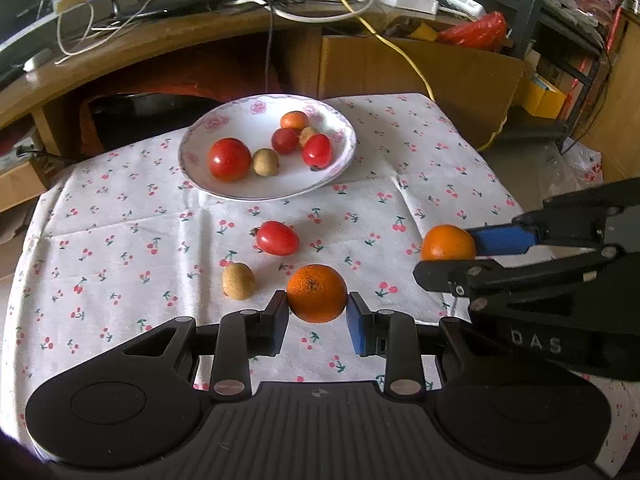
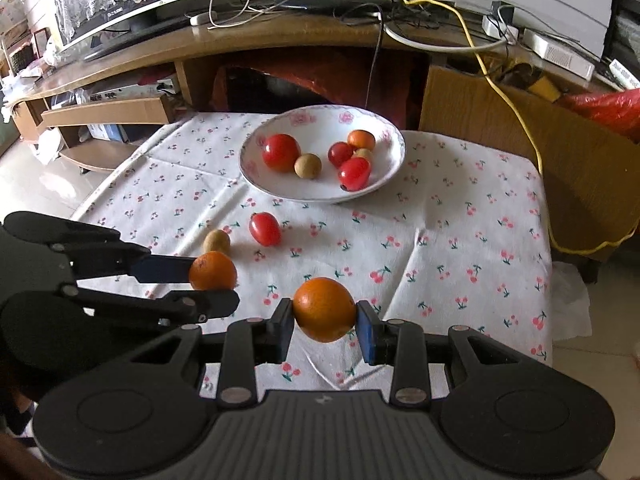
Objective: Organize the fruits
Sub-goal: 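Carry both mandarins over the white bowl with both grippers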
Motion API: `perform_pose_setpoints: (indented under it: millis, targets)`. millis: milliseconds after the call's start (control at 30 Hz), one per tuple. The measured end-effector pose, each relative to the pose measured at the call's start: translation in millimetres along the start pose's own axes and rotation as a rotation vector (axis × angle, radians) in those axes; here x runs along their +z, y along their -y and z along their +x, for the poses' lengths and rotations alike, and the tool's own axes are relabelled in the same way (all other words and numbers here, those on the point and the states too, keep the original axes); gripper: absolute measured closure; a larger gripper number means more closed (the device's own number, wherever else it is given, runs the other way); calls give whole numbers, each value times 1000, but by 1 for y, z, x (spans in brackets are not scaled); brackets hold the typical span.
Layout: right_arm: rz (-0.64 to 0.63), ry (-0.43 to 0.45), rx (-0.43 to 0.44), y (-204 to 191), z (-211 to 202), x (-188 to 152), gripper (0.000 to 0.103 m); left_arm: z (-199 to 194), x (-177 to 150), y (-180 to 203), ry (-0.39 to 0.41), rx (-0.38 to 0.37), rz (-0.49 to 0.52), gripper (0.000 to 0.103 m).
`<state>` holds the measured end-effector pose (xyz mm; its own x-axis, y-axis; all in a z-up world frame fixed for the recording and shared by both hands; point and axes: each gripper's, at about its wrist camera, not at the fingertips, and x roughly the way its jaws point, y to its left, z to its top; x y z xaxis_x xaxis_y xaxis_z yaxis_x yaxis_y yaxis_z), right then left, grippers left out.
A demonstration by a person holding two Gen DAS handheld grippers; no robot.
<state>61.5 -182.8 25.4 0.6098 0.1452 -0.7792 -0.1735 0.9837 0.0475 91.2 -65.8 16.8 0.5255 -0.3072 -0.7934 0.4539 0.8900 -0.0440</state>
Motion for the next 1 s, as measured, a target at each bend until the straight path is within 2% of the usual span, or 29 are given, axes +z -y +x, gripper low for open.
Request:
perform_pose_setpoints:
  millis: [500,800,1000]
  targets:
    - [26,-2,3,4,4,6,69,0,13,-5,23,4,-19,65]
    - [46,30,11,13,12,38,69,5,52,-15,74,14,-15,66]
    - [56,60,3,23,32,67,69,28,81,-30,88,27,-30,66]
